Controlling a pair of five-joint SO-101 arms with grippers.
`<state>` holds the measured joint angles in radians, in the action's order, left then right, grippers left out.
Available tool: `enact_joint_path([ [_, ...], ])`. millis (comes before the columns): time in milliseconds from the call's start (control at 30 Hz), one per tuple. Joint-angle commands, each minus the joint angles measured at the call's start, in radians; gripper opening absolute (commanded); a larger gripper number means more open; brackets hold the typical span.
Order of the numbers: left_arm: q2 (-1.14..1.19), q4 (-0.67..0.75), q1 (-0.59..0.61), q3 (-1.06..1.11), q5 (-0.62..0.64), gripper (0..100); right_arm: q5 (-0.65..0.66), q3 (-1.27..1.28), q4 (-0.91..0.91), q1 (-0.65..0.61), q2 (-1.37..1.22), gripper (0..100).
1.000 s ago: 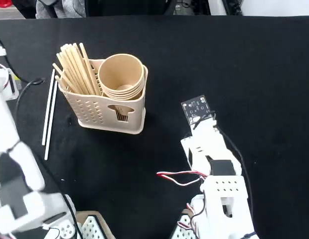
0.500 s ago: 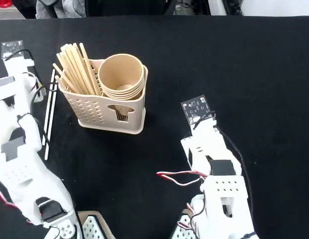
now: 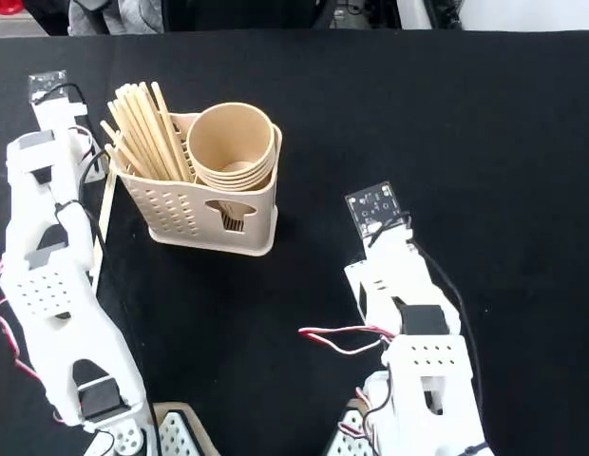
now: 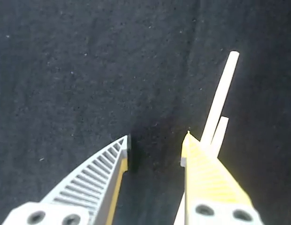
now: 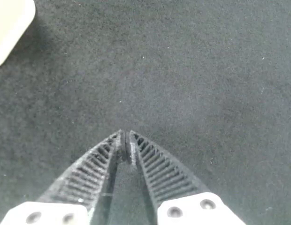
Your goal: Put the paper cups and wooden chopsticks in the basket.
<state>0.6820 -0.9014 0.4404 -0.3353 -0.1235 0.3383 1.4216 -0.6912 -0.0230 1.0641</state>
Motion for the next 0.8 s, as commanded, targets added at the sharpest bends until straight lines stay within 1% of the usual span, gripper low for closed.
enact_joint_path([
  [0, -0.015, -0.006, -0.002, -0.053, 0.011, 19, 0.006, -0.008, 0.017, -0.008, 0.021, 1.5],
  [67, -0.044, -0.009, 0.005, -0.053, 0.008, 19, 0.006, -0.008, 0.017, -0.008, 0.021, 1.5],
  [233, -0.175, -0.121, -0.002, -0.054, 0.005, 19, 0.006, -0.008, 0.017, -0.009, 0.021, 1.5],
  [400, -0.232, -0.212, -0.059, -0.031, 0.003, 19, 0.006, -0.008, 0.017, -0.009, 0.021, 1.5],
  [500, -0.229, -0.199, -0.071, -0.016, 0.003, 19, 0.006, -0.008, 0.017, -0.009, 0.021, 1.5],
  [600, -0.189, -0.126, -0.087, 0.041, 0.003, 19, 0.006, -0.008, 0.017, -0.009, 0.021, 1.5],
  [767, -0.087, -0.04, -0.082, 0.051, 0.003, 19, 0.006, -0.007, 0.017, -0.009, 0.021, 1.5],
])
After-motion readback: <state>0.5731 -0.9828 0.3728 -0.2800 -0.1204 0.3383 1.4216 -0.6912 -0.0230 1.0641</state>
